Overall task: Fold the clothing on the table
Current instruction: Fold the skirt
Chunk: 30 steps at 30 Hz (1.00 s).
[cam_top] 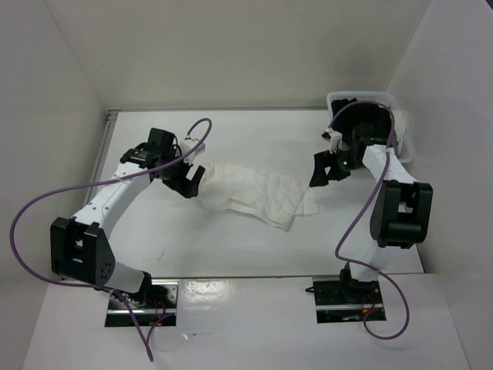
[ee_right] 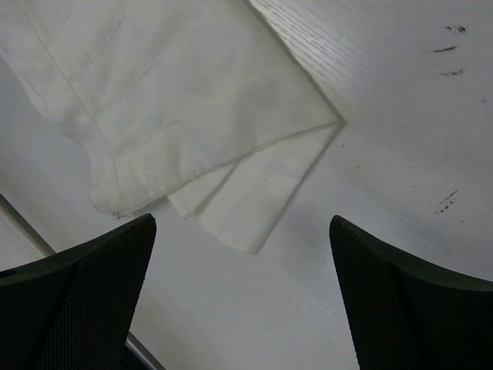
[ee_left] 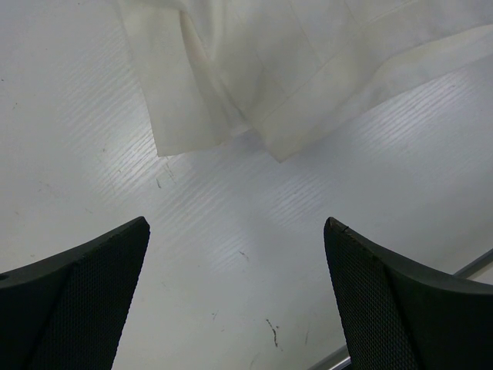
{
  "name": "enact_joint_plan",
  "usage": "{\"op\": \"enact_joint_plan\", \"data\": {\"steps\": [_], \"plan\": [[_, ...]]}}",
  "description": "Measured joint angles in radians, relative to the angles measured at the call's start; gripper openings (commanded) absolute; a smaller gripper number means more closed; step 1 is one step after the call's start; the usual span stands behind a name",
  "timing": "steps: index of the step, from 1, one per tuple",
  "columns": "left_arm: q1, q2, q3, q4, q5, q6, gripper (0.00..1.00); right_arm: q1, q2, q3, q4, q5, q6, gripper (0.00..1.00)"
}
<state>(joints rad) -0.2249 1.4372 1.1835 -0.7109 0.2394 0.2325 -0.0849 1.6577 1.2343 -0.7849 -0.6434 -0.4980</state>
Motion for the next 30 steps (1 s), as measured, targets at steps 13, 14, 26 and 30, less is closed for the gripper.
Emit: {"op": "enact_joint_plan", "data": {"steps": [13, 14, 26, 30], "plan": [[0.0, 0.001, 0.0, 0.0, -0.007, -0.003, 1.0, -0.096, 0.164, 0.007, -0.055, -0.1, -0.084, 0.97], [0.0, 0.001, 0.0, 0.0, -0.007, -0.003, 1.0, -0.097, 0.164, 0.006, -0.056, -0.102, -0.088, 0.97], [0.0, 0.016, 0.0, 0.004, -0.008, -0.003, 1.0, -0.097, 0.17, -0.019, -0.05, -0.094, -0.099, 0.97], [0.0, 0.039, 0.0, 0.007, -0.008, -0.003, 1.0, -0.095, 0.204, -0.017, -0.045, -0.094, -0.089, 0.97]]}}
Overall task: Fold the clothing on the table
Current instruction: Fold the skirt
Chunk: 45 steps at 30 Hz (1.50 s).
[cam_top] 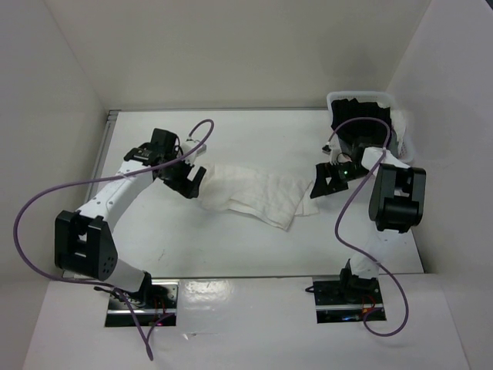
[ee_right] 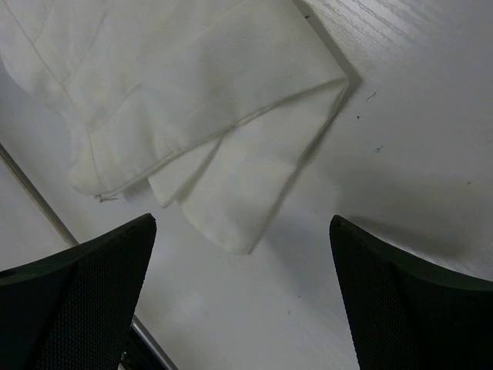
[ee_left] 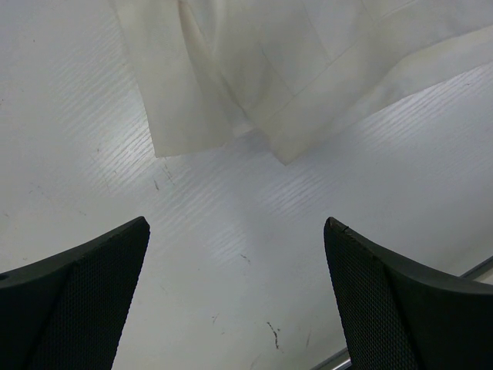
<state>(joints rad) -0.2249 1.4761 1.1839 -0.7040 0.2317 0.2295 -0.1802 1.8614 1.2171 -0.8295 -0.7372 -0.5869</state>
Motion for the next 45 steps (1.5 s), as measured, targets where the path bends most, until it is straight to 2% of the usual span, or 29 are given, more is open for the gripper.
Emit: {"op": "enact_joint_plan", "data": {"steps": [13, 22, 23, 25, 26, 29, 30, 32, 34, 36, 40, 45], "plan": [[0.019, 0.041, 0.0, 0.018, -0.011, 0.0, 1.0, 0.047, 0.069, 0.042, 0.008, -0.004, 0.035, 0.97], [0.021, 0.058, 0.0, 0.022, -0.011, 0.0, 1.0, 0.126, 0.082, 0.063, 0.025, -0.002, 0.061, 0.96], [0.021, 0.058, 0.0, 0.023, -0.011, 0.0, 1.0, 0.135, 0.085, 0.066, 0.026, 0.0, 0.066, 0.94], [0.021, 0.058, 0.0, 0.024, -0.011, 0.0, 1.0, 0.153, 0.088, 0.069, 0.035, 0.002, 0.073, 0.81], [0.021, 0.058, 0.0, 0.024, -0.011, 0.0, 1.0, 0.165, 0.09, 0.069, 0.04, 0.008, 0.078, 0.68], [0.021, 0.058, 0.0, 0.024, -0.011, 0.0, 1.0, 0.199, 0.095, 0.069, 0.047, 0.024, 0.087, 0.48], [0.021, 0.058, 0.0, 0.024, -0.011, 0.0, 1.0, 0.209, 0.098, 0.069, 0.049, 0.027, 0.09, 0.33], [0.021, 0.058, 0.0, 0.024, -0.011, 0.0, 1.0, 0.219, 0.102, 0.069, 0.055, 0.031, 0.093, 0.21], [0.021, 0.058, 0.0, 0.024, -0.011, 0.0, 1.0, 0.226, 0.109, 0.069, 0.057, 0.036, 0.1, 0.13], [0.021, 0.058, 0.0, 0.024, -0.011, 0.0, 1.0, 0.227, 0.113, 0.069, 0.059, 0.045, 0.105, 0.13], [0.026, 0.058, 0.0, 0.024, -0.011, 0.0, 1.0, 0.229, 0.121, 0.071, 0.06, 0.05, 0.11, 0.01], [0.027, 0.058, 0.0, 0.024, -0.011, 0.0, 1.0, 0.229, 0.125, 0.072, 0.076, 0.081, 0.125, 0.0]]}}
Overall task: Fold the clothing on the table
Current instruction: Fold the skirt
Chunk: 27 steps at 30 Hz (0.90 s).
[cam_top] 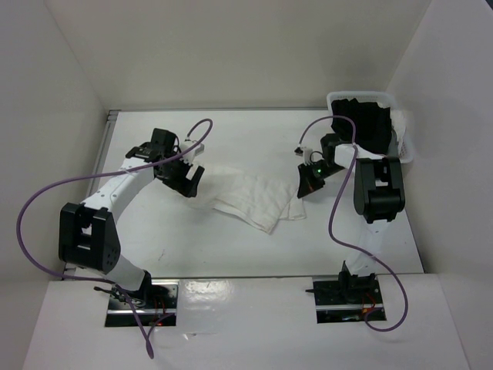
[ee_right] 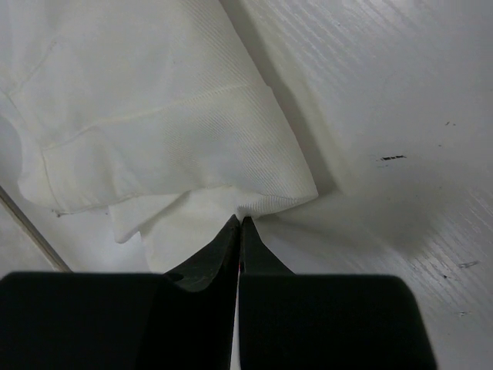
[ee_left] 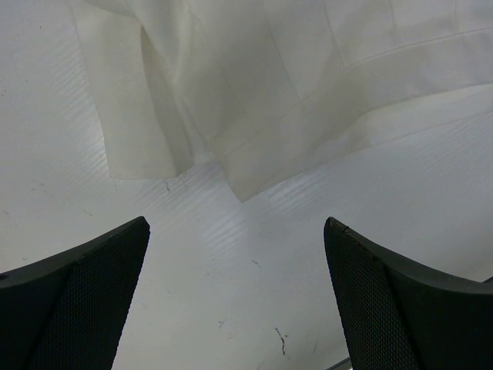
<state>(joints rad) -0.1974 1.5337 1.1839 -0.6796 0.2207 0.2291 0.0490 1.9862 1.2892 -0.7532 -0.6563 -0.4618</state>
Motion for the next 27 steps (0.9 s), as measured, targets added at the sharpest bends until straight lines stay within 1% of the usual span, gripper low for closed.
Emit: {"op": "enact_joint_plan", "data": {"steps": [7, 10, 16, 20, 25, 26, 27], "plan": [[0.0, 0.0, 0.0, -0.001, -0.005, 0.0, 1.0, -0.022, -0.011, 0.0, 0.037, 0.072, 0.019, 0.0], [0.0, 0.0, 0.0, -0.001, -0.007, 0.0, 1.0, -0.078, -0.019, 0.01, 0.041, 0.109, 0.021, 0.0], [0.0, 0.0, 0.001, -0.001, -0.008, 0.0, 1.0, -0.206, -0.026, 0.081, 0.043, 0.18, 0.014, 0.0], [0.0, 0.0, 0.002, -0.001, -0.007, 0.0, 1.0, -0.217, -0.031, 0.139, 0.05, 0.215, 0.019, 0.0], [0.0, 0.0, 0.008, -0.001, -0.007, 0.0, 1.0, -0.218, -0.026, 0.228, 0.058, 0.212, 0.037, 0.0], [0.0, 0.0, 0.009, -0.002, -0.007, 0.0, 1.0, -0.213, -0.026, 0.239, 0.061, 0.211, 0.043, 0.03], [0.0, 0.0, 0.009, -0.002, -0.007, 0.0, 1.0, -0.21, -0.026, 0.244, 0.061, 0.211, 0.047, 0.1]]}}
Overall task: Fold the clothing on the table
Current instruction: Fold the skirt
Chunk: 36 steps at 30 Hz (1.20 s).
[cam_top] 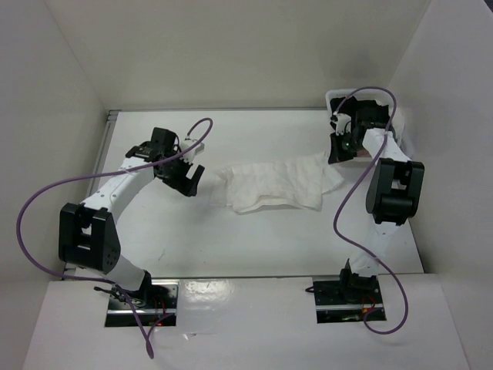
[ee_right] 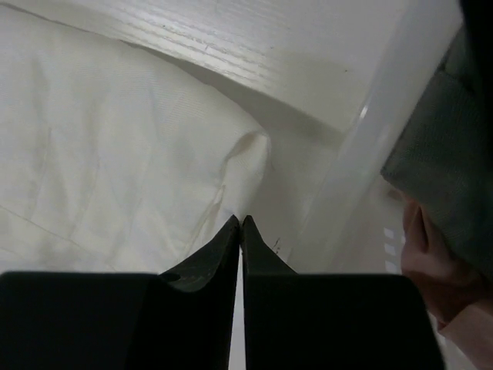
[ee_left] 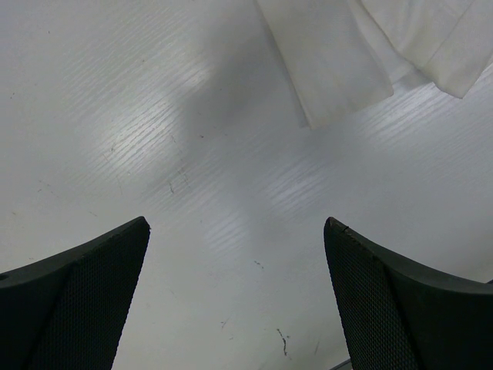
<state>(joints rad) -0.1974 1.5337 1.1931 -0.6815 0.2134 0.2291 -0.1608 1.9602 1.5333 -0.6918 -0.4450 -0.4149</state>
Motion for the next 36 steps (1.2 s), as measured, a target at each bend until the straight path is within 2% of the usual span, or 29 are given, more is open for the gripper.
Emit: {"op": "enact_joint_plan", "data": {"steps": [1, 3, 4, 7, 11, 19, 28, 36], "plan": [[0.0, 0.0, 0.0, 0.0, 0.0, 0.0, 1.0, 0.006, 0.0, 0.0, 0.001, 0.001, 0.004, 0.3], [0.0, 0.0, 0.0, 0.0, 0.0, 0.0, 1.0, 0.025, 0.003, 0.0, 0.0, 0.0, 0.012, 0.47], [0.0, 0.0, 0.0, 0.0, 0.0, 0.0, 1.0, 0.036, 0.005, -0.002, 0.0, -0.005, 0.016, 0.64], [0.0, 0.0, 0.0, 0.0, 0.0, 0.0, 1.0, 0.077, 0.005, -0.01, -0.004, -0.018, 0.017, 0.78], [0.0, 0.0, 0.0, 0.0, 0.0, 0.0, 1.0, 0.112, 0.005, -0.046, -0.003, -0.011, 0.013, 0.87], [0.0, 0.002, 0.0, 0.006, 0.016, -0.006, 1.0, 0.136, -0.003, -0.098, -0.003, 0.019, 0.013, 0.92], [-0.01, 0.194, 0.071, 0.084, 0.124, -0.138, 1.0, 0.205, -0.072, -0.116, 0.01, 0.058, 0.046, 0.98], [-0.104, 0.256, 0.084, 0.22, 0.063, -0.272, 1.0, 0.328, -0.131, -0.116, 0.03, 0.158, 0.085, 0.98]]}}
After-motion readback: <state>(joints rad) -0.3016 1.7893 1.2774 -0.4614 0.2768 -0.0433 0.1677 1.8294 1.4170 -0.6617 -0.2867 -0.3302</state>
